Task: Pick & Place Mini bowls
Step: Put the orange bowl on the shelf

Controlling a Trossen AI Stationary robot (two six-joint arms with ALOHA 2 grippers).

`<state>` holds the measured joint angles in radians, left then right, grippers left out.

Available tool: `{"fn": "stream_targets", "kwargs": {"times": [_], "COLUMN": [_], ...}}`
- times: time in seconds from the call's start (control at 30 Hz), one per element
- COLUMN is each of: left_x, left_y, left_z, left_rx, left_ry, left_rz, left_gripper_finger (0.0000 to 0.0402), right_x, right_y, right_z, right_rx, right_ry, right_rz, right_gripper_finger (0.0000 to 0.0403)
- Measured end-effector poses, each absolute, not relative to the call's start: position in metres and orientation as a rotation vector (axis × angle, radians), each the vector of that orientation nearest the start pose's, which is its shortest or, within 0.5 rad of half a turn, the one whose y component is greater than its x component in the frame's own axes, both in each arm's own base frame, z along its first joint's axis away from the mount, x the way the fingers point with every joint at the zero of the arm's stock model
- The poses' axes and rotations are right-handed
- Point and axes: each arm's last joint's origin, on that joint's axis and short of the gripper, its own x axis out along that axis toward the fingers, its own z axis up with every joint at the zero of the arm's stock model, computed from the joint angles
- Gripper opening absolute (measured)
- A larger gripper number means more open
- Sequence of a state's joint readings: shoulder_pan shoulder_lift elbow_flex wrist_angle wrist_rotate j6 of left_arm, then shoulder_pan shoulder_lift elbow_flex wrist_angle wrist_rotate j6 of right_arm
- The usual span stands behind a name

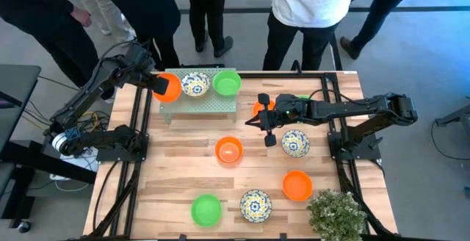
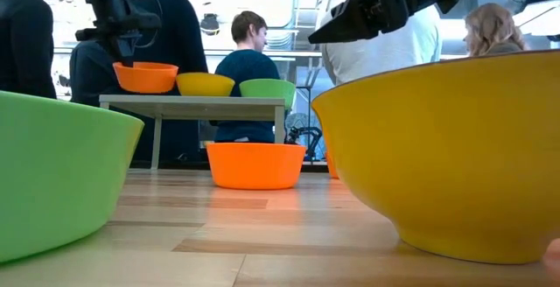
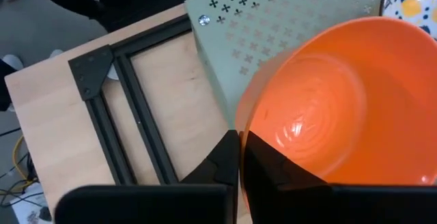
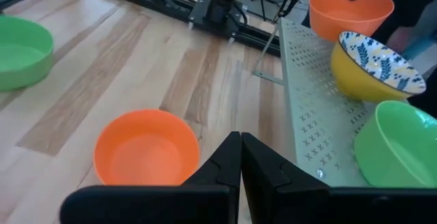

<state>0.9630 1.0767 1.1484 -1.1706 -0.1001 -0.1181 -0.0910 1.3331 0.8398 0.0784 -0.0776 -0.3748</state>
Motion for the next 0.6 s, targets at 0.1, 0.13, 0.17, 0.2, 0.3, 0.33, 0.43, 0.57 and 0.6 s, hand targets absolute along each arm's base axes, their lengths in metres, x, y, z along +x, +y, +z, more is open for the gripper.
{"fn": "stream_targets", "kwargs": {"times": [0.1, 0.13, 0.17, 0.2, 0.3, 0.33, 0.43, 0.57, 0.6], "left_x": [0.1, 0.1, 0.101, 0.101, 0.102, 0.102, 0.102, 0.101, 0.101], "left_y": [0.149, 0.149, 0.149, 0.149, 0.15, 0.151, 0.15, 0.15, 0.149], "left_z": [0.326, 0.325, 0.324, 0.323, 0.32, 0.32, 0.32, 0.314, 0.311], "left_rx": [-0.61, -0.625, -0.639, -0.65, -0.676, -0.679, -0.68, -0.707, -0.716], "left_ry": [0.982, 0.99, 1.002, 1.017, 1.032, 1.032, 1.037, 1.057, 1.072], "left_rz": [1.028, 1.026, 1.022, 1.021, 1.029, 1.031, 1.026, 1.029, 1.026], "left_gripper_finger": [0.0013, 0.0014, 0.0014, 0.0014, 0.0014, 0.0013, 0.0008, 0.001, 0.0011], "right_x": [0.289, 0.289, 0.289, 0.289, 0.289, 0.289, 0.289, 0.289, 0.289], "right_y": [-0.024, -0.024, -0.024, -0.024, -0.024, -0.024, -0.024, -0.022, -0.021], "right_z": [0.258, 0.258, 0.258, 0.257, 0.257, 0.257, 0.257, 0.256, 0.256], "right_rx": [-0.325, -0.324, -0.321, -0.311, -0.288, -0.282, -0.272, -0.272, -0.273], "right_ry": [0.411, 0.413, 0.416, 0.42, 0.426, 0.426, 0.428, 0.434, 0.433], "right_rz": [0.062, 0.063, 0.063, 0.061, 0.057, 0.056, 0.054, 0.061, 0.065], "right_gripper_finger": [0.0005, 0.0005, 0.0005, 0.0005, 0.0005, 0.0005, 0.0005, 0.0005, 0.0005]}}
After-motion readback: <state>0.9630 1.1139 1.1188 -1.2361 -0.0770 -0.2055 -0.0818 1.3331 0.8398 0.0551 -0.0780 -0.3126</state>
